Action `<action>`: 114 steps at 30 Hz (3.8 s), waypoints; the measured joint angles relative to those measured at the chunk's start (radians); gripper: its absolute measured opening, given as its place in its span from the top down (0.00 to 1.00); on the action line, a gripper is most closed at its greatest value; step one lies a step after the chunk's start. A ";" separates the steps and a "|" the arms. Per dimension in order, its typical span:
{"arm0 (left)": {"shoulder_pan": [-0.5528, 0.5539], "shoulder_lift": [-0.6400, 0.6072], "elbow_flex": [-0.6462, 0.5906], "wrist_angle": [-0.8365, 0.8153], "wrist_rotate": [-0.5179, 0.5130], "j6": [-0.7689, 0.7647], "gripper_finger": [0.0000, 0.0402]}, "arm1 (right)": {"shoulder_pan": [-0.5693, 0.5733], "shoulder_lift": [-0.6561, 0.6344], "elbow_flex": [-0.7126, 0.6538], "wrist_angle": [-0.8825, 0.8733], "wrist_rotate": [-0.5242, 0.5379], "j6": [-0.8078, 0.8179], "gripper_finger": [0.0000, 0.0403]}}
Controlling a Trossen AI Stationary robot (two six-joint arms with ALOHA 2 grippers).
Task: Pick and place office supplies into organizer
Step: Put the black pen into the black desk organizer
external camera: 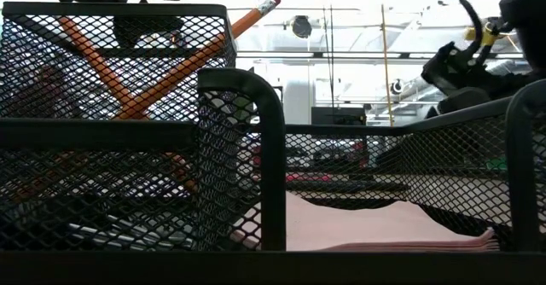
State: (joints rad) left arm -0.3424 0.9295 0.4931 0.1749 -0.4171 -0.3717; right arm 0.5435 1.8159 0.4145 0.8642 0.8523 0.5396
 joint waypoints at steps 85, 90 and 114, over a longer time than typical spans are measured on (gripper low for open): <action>-0.006 0.022 0.000 0.301 -0.011 0.013 0.42 | -0.179 0.037 0.322 0.607 -0.334 -0.529 0.92; -0.007 0.099 0.000 0.385 -0.004 0.029 0.42 | -0.222 0.037 0.335 0.549 -0.372 -0.488 0.92; -0.005 0.186 0.000 0.492 0.024 0.031 0.62 | -0.230 0.038 0.346 0.538 -0.439 -0.472 0.91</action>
State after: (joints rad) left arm -0.3470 1.1152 0.4931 0.6670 -0.3933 -0.3408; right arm 0.3134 1.8534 0.7605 1.4021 0.4137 0.0673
